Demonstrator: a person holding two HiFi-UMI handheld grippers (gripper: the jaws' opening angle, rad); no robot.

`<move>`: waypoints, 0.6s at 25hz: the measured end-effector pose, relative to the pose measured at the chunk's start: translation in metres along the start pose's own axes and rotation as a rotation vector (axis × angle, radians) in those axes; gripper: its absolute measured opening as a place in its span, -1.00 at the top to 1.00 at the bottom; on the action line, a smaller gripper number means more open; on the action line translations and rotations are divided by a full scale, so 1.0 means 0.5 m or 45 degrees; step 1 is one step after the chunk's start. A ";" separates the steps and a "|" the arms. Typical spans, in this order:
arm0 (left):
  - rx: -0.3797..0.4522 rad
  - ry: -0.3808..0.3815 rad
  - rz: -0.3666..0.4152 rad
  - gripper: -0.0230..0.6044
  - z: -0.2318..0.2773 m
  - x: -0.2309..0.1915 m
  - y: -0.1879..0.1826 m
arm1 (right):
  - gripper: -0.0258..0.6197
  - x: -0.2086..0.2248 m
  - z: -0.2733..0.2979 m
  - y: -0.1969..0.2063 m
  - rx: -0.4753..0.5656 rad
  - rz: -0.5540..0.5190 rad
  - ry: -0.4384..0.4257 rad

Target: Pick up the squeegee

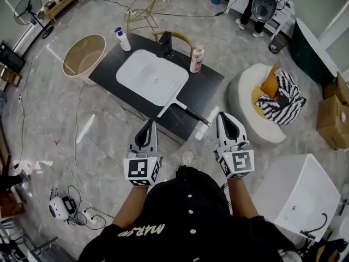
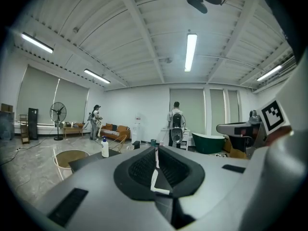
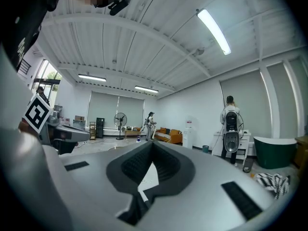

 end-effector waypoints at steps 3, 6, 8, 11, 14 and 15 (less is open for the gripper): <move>0.008 -0.012 0.009 0.86 0.063 -0.003 -0.019 | 0.93 0.036 0.052 -0.012 0.024 -0.010 -0.019; 0.007 -0.034 0.007 0.86 0.111 -0.005 -0.029 | 0.93 0.073 0.091 -0.013 0.027 -0.008 -0.032; 0.010 -0.051 0.004 0.86 0.133 -0.007 -0.036 | 0.93 0.094 0.114 -0.011 0.022 0.000 -0.042; 0.013 -0.078 0.002 0.86 0.155 -0.014 -0.046 | 0.93 0.109 0.146 -0.010 0.015 0.007 -0.066; 0.005 -0.090 -0.002 0.86 0.173 -0.025 -0.045 | 0.93 0.112 0.176 -0.007 0.013 0.010 -0.087; 0.000 -0.090 -0.004 0.86 0.179 -0.029 -0.043 | 0.93 0.112 0.185 -0.004 0.011 0.011 -0.090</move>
Point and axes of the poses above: the fingertips, and each gripper's own axes: z forward along the fingers, x to its right, y out of its underside, the point moved 4 cm from there along -z, backward along the fingers, and after that the axes turned 6 degrees about y, right-handed, at the moved point
